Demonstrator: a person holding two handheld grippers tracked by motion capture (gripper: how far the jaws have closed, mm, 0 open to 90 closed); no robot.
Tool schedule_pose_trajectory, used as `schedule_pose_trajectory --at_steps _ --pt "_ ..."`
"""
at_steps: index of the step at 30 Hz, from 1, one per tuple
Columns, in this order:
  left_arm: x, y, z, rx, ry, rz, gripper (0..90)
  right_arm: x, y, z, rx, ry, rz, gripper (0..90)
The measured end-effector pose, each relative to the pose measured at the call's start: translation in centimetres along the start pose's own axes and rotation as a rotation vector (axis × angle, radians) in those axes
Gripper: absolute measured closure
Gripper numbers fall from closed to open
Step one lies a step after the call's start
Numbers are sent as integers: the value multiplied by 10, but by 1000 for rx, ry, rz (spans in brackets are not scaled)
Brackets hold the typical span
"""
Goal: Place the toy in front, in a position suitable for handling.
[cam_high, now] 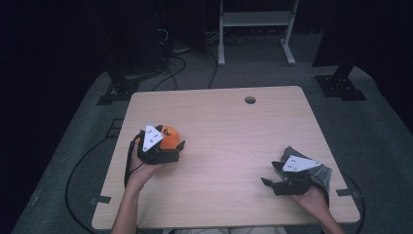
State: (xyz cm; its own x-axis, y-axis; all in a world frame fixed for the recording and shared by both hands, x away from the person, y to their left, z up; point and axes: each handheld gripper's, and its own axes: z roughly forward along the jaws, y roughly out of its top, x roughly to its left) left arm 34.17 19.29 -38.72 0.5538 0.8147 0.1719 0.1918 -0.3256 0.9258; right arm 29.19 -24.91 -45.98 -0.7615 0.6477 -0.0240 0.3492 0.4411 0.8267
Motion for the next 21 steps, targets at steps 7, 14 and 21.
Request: schedule_pose_trajectory --at_steps 7,14,21 --pt "19 -15 -4 14 48 -49 56 0 0 1 -2 3 -3 252" --pt "33 -31 0 65 98 -81 56 2 1 0 -3 11 -3 252" --pt "35 -35 6 118 89 -76 56 2 1 0 -1 14 -2 252"
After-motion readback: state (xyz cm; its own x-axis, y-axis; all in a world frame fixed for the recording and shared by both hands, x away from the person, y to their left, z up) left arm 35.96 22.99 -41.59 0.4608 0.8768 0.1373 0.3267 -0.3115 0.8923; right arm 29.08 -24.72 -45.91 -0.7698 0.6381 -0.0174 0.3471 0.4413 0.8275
